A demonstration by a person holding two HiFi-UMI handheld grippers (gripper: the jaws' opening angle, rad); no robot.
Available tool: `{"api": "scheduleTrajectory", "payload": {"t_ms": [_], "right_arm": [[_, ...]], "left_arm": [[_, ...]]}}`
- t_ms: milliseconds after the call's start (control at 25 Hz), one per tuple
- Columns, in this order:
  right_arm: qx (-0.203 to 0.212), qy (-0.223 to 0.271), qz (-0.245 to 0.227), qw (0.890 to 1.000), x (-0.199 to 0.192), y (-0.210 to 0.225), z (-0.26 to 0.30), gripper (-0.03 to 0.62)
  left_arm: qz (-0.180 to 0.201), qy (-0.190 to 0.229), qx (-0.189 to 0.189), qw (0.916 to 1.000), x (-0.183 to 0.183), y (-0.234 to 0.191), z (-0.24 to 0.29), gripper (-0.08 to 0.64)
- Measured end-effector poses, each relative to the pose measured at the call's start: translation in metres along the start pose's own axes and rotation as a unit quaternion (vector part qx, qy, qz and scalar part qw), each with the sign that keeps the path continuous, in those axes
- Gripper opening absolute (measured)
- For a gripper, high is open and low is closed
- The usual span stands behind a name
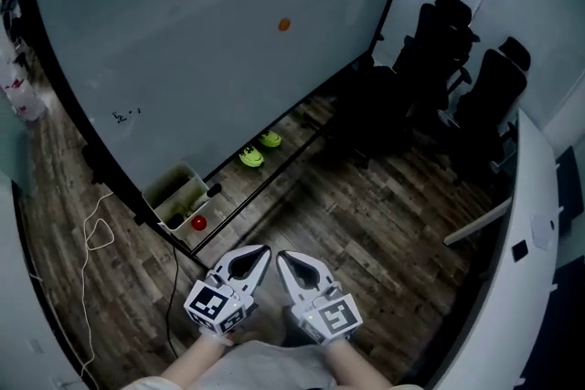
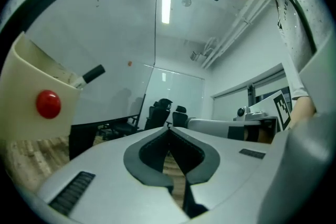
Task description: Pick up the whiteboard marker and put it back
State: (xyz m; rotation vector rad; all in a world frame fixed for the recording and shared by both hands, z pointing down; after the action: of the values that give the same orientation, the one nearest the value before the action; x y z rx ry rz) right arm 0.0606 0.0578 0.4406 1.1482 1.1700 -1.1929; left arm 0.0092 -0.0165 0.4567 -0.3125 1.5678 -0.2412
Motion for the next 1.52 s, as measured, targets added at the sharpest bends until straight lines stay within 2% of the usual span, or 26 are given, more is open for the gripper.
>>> {"api": "scheduleTrajectory", "payload": {"t_ms": [120, 280, 440, 720, 1000, 1200, 1520], "right_arm": [[0.058, -0.01, -0.005, 0.998, 0.002, 0.009, 0.023, 0.018], [0.125, -0.003, -0.015, 0.992, 0.012, 0.024, 0.047, 0.018], [0.195, 0.032, -0.012, 0.98, 0.018, 0.026, 0.064, 0.018], [0.288, 0.03, -0.001, 0.957, 0.018, 0.025, 0.074, 0.018], [0.35, 0.04, 0.004, 0.936, 0.019, 0.027, 0.077, 0.018], [0.376, 0.038, 0.013, 0.926, 0.01, 0.028, 0.078, 0.018], [0.382, 0.042, -0.01, 0.923, 0.012, 0.027, 0.097, 0.018]], "left_arm": [[-0.003, 0.018, 0.058, 0.9981, 0.005, -0.016, -0.002, 0.015], [0.008, 0.044, 0.115, 0.9924, 0.014, -0.025, 0.005, 0.015], [0.011, 0.061, 0.169, 0.9836, 0.02, -0.027, 0.007, 0.015], [0.021, 0.081, 0.247, 0.9654, 0.02, -0.023, 0.003, 0.015], [0.011, 0.113, 0.328, 0.9378, 0.019, -0.016, -0.007, 0.015], [0.015, 0.117, 0.367, 0.9228, 0.011, -0.014, -0.014, 0.015], [0.021, 0.125, 0.393, 0.9107, 0.018, -0.027, -0.024, 0.015]]}}
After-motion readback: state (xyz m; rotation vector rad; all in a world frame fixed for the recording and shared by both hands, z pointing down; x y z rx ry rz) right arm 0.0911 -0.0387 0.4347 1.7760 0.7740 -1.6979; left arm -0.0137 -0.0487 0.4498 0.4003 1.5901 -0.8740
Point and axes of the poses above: the fingertips, and each gripper's own axes: z forward along the fingers, y to its right, x out of its top, the point moved 5 cm from there along -z, backward along the fingers, and after that the axes turned 5 degrees about -z, right-handed, at the moved point
